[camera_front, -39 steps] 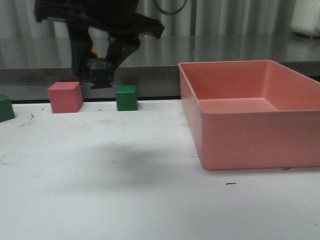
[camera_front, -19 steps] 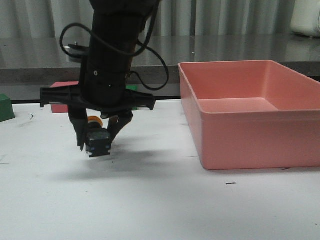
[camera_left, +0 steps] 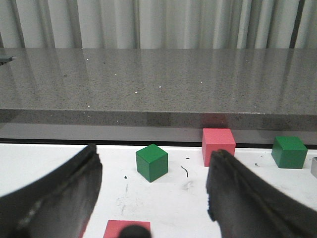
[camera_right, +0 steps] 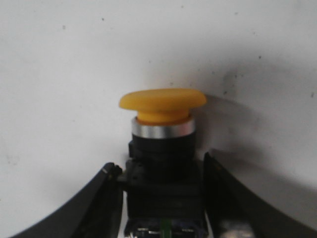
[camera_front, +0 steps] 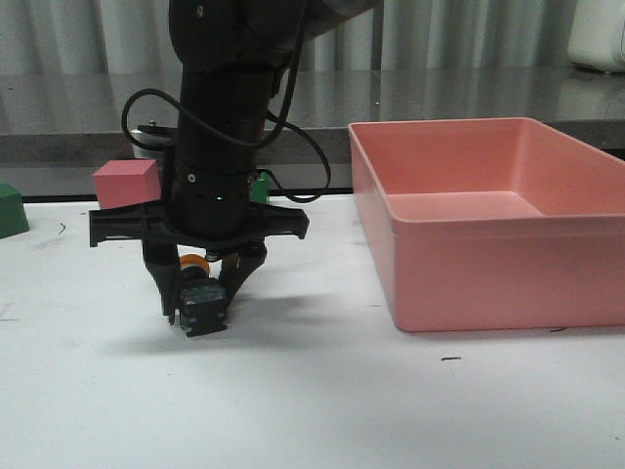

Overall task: Place and stand button with both arms
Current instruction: 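Lower the button onto the table and open the right gripper, then raise the right gripper away from the button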

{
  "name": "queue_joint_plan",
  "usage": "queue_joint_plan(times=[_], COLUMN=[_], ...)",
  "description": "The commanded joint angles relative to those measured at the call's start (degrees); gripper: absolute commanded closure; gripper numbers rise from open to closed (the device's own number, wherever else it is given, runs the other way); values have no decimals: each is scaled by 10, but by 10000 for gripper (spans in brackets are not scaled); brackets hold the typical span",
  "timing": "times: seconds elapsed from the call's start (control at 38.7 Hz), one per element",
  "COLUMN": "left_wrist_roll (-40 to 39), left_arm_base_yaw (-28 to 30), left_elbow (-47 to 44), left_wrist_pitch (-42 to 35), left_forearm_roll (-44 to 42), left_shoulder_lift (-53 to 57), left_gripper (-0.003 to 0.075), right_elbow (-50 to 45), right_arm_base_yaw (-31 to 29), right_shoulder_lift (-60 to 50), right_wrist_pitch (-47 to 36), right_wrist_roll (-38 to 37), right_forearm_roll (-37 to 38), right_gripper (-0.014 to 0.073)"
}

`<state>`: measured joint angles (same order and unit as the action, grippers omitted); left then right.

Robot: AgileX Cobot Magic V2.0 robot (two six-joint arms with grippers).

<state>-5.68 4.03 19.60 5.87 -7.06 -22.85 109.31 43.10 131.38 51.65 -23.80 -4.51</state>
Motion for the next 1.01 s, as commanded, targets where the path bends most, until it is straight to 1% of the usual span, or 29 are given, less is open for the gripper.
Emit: queue_joint_plan(times=[0.0,0.08,0.28,0.34,0.39,0.57,0.65,0.7,0.75,0.85,0.98], left_wrist_roll=[1,1,1,1,1,1,1,1,1,1,1], left_arm_base_yaw=[-3,-3,-3,-3,-3,-3,-3,-3,-3,-3,-3], left_elbow=[21,21,21,21,21,21,21,21,21,21,21], left_wrist_pitch=[-43,-43,-43,-43,-43,-43,-43,-43,-43,-43,-43], left_forearm_roll=[0,0,0,0,0,0,0,0,0,0,0], left_shoulder_lift=[-7,-7,-7,-7,-7,-7,-7,-7,-7,-7,-7], left_gripper=[283,283,283,283,283,283,283,283,283,283,283], right_elbow=[36,55,119,136,150,195,202,206,207,207,207], right_arm_base_yaw=[0,0,0,0,-1,-1,-1,-1,-1,-6,-23], right_shoulder_lift=[-43,-54,-86,-92,-96,-98,-99,-101,-105,-115,-132], right_wrist_pitch=[12,34,95,107,119,165,176,181,185,198,227], right_wrist_roll=[2,2,19,23,30,36,36,36,36,39,73], right_forearm_roll=[-1,0,4,8,12,17,18,20,23,31,31], right_gripper=[123,88,91,106,153,481,606,673,656,657,657])
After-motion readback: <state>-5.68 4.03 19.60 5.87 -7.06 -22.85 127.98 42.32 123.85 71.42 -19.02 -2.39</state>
